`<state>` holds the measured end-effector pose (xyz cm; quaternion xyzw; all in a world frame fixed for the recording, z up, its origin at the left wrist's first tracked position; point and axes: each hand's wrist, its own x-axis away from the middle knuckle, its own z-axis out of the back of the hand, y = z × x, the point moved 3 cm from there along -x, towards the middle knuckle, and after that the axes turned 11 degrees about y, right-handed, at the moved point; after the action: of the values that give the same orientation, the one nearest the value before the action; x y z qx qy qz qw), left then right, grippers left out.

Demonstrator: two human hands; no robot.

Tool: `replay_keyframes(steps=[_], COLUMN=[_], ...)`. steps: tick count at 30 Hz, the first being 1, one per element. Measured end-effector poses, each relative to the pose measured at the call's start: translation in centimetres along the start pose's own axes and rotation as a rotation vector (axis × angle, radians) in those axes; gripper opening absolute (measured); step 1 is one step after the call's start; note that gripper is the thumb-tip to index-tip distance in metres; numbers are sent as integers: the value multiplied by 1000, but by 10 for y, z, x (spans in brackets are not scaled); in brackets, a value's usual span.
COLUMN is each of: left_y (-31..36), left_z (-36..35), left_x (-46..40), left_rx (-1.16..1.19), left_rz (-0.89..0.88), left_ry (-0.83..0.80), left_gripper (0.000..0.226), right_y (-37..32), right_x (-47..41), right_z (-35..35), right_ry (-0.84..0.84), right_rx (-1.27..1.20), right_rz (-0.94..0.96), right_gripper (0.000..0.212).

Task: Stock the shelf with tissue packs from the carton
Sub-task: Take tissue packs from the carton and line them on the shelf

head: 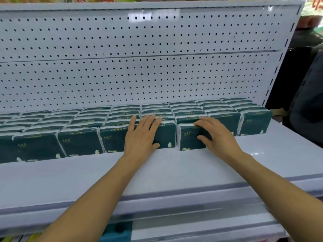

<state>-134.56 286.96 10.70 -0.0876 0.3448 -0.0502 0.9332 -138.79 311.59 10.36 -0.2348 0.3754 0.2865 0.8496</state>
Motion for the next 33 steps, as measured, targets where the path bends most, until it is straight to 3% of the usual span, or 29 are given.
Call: replay_keyframes(steps=[12, 18, 25, 33], left_y=[0, 0, 6, -33], left_z=[-7, 14, 58, 112], left_x=[1, 11, 82, 189], left_rx=[17, 89, 105, -120], left_rz=[-31, 28, 160, 367], left_ry=[102, 260, 397, 302], left_gripper=[79, 74, 65, 68], right_y=[-3, -27, -88, -184], right_x=[-11, -3, 26, 59], right_z=[-17, -6, 15, -6], right_ry=[63, 97, 211, 140], right_rx=[177, 250, 102, -130], right_rz=[26, -3, 51, 227], right_gripper=[46, 48, 44, 51])
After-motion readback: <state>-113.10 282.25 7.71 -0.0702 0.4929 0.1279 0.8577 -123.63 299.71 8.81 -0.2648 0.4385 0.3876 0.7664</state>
